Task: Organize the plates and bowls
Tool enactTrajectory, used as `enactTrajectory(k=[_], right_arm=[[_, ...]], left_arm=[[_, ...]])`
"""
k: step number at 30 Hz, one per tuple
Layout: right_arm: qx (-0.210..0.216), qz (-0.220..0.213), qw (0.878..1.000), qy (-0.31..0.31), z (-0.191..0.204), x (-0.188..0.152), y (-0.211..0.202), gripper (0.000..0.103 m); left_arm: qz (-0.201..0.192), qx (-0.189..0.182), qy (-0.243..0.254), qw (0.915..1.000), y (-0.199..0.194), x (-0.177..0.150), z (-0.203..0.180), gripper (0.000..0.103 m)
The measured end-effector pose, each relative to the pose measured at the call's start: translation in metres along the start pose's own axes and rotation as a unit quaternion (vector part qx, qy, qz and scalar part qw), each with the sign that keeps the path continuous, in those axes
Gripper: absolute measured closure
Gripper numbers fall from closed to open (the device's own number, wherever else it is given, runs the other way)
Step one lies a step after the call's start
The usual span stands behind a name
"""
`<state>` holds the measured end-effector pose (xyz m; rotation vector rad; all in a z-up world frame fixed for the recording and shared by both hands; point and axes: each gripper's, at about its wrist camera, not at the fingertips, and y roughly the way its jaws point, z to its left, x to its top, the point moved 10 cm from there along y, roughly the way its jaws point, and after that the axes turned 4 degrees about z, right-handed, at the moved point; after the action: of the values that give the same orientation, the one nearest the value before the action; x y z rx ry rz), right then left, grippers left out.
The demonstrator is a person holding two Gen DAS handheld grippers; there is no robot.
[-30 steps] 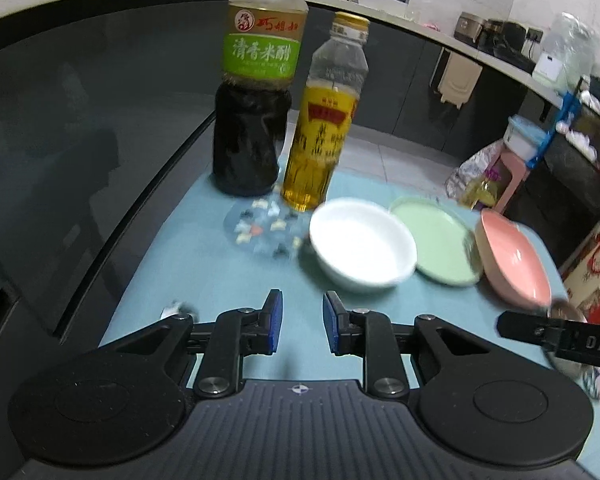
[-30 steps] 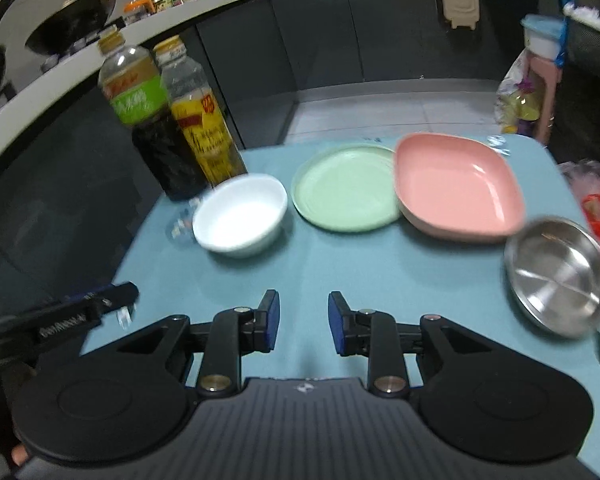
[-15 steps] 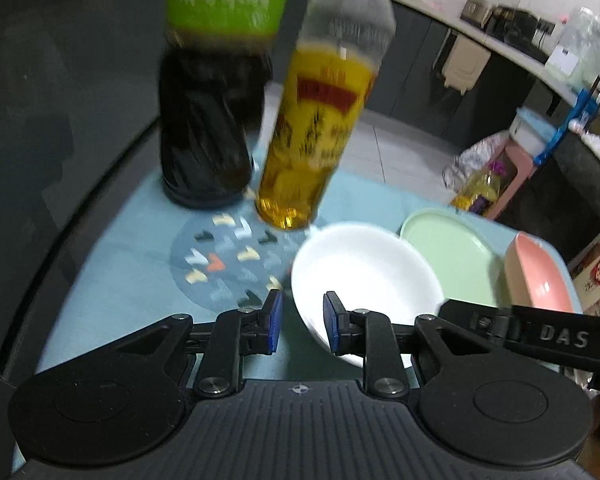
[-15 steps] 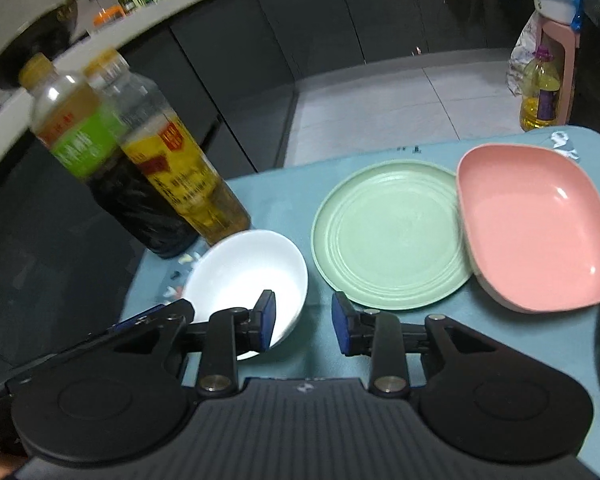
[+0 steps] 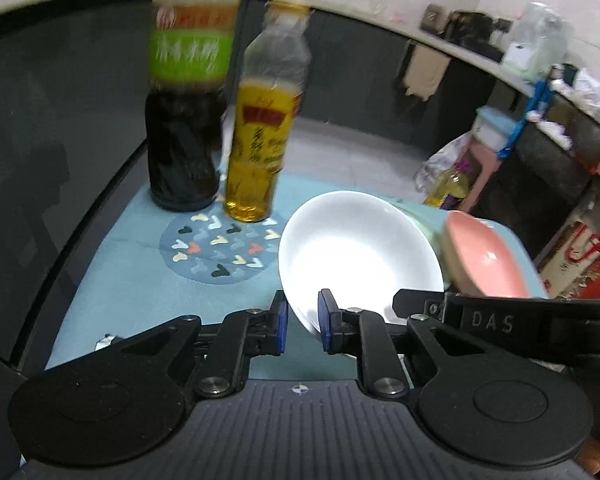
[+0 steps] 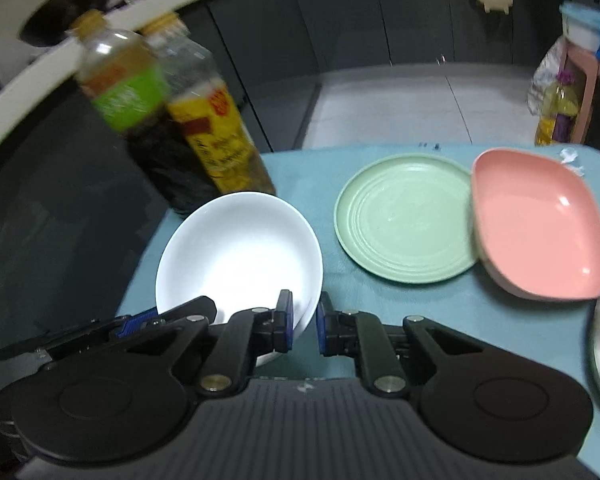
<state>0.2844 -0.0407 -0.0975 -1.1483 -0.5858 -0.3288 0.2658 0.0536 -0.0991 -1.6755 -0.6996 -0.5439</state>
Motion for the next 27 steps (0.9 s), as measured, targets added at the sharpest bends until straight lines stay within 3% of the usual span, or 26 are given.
enactTrajectory(k=[15,27], right_arm=[[-0.008,-0.023,0.999,0.022,0.003,-0.116,-0.089,0.103],[0.005,-0.018,0.999,0.030,0.013,-0.162,-0.112,0.103]], left_arm=[[0.005,-0.038,0.050,0.9980,-0.099,-0.106,-0.044,0.087],[0.007,-0.039,0.052,0.9979,-0.136,-0.150,-0.045,0.088]])
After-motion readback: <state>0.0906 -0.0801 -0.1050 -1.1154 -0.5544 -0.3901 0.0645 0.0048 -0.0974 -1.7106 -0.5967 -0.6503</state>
